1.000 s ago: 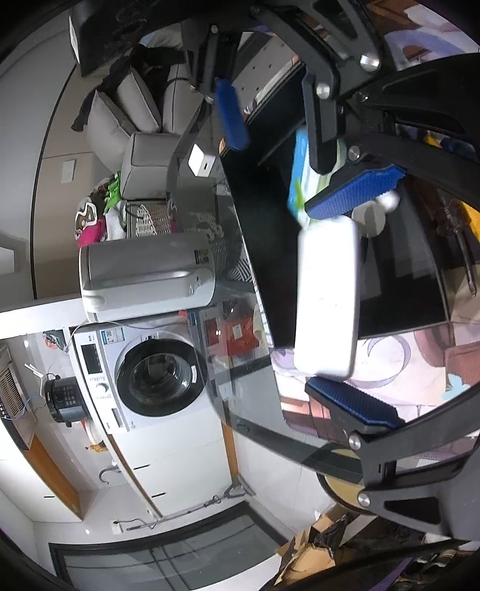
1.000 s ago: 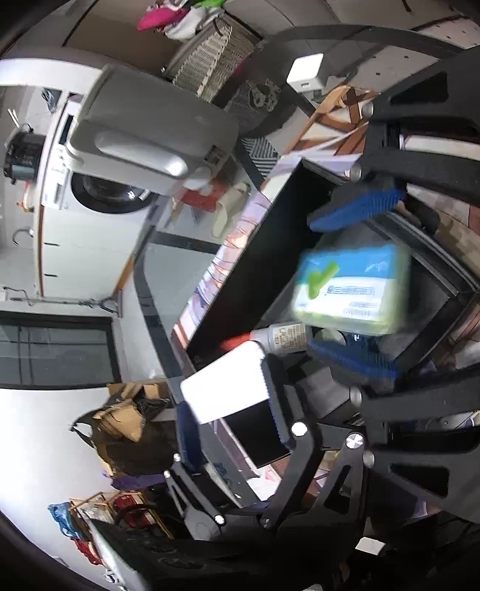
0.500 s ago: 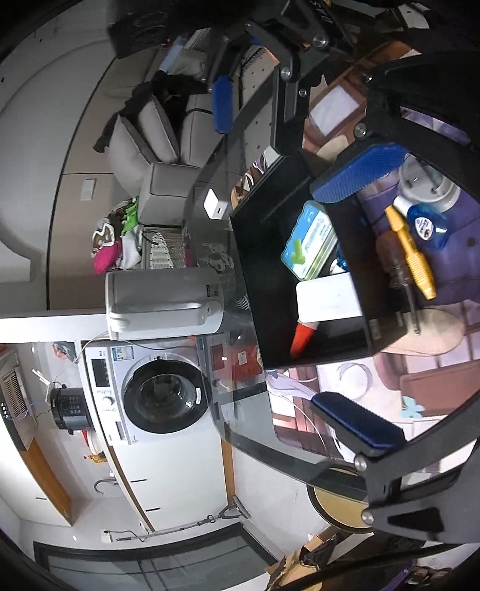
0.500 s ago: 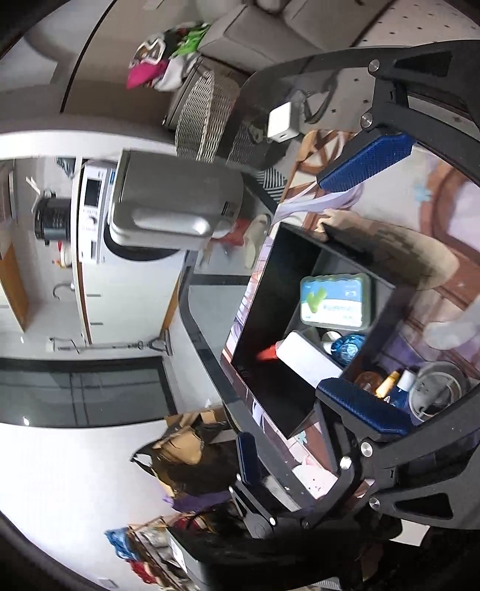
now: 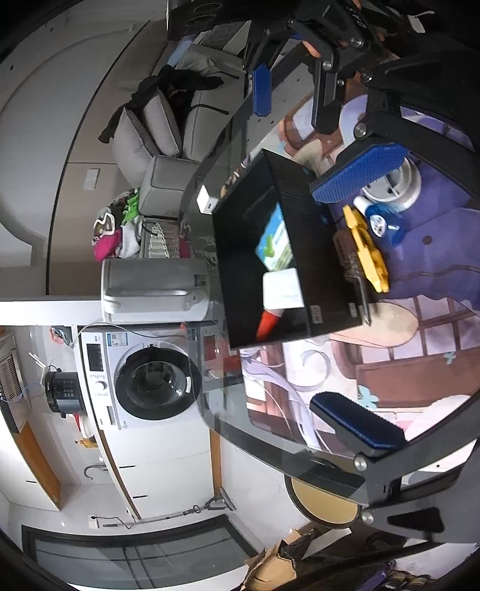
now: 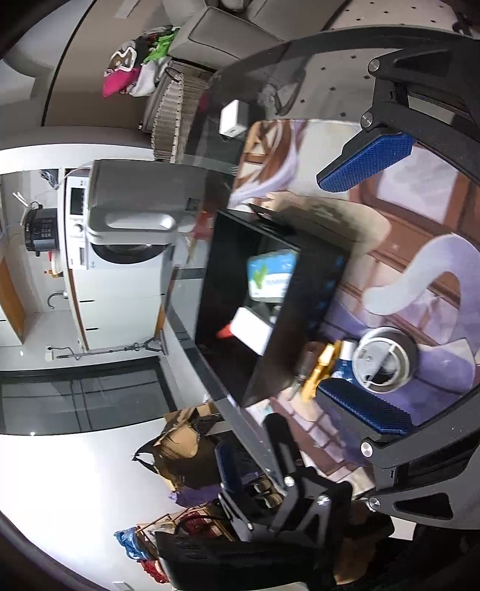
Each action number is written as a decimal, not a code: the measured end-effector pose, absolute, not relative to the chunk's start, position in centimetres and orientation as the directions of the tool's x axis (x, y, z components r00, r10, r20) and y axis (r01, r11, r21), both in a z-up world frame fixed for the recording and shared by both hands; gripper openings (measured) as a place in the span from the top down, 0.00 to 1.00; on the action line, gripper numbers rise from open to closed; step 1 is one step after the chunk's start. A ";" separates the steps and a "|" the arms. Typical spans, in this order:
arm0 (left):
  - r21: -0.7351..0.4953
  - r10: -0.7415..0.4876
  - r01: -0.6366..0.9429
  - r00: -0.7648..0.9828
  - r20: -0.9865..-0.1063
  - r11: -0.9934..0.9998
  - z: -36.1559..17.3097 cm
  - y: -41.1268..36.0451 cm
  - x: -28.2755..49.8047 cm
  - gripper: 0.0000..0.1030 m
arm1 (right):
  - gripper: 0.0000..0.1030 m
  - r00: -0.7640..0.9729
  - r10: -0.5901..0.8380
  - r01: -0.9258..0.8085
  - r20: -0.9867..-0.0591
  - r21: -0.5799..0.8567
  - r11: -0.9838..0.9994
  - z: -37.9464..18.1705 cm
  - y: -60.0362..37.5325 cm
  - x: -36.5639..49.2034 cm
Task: Organize rigid objects
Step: 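Move the right tool to the white round container while the left approaches the blue eye-drop bottle, then close the right gripper on the white round container, then close the left gripper on the blue eye-drop bottle, then carry the white container with the right tool while the left carries the eye-drop bottle over the box, then open the right gripper over the box while the left releases the eye-drop bottle into it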
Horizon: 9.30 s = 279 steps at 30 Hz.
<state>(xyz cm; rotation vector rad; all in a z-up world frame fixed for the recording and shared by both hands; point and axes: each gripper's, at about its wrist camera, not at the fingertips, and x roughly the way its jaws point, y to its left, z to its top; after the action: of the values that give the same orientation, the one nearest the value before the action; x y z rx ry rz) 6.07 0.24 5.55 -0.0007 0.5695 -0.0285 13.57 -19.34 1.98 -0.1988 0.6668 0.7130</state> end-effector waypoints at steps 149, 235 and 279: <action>-0.011 -0.228 0.313 0.668 -0.708 0.950 0.2 -6.0 6.1 0.72 | 0.52 0.468 0.482 -0.686 -0.740 0.039 0.726 -2.7 -18.9 14.6; 0.021 -0.021 0.040 0.820 -0.571 0.999 4.6 -0.6 14.3 0.72 | 0.52 0.511 0.557 -0.746 -0.654 -0.015 0.666 2.9 -14.5 21.6; -0.068 -0.086 0.059 0.848 -0.523 0.996 6.4 1.1 10.9 0.00 | 0.01 0.580 0.580 -0.699 -0.573 0.017 0.715 4.8 -16.7 19.6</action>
<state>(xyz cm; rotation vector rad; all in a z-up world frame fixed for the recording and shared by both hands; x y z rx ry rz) 10.91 1.11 6.42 -0.0495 0.5538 -0.0763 19.57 -16.67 4.83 -0.2206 0.5852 0.7544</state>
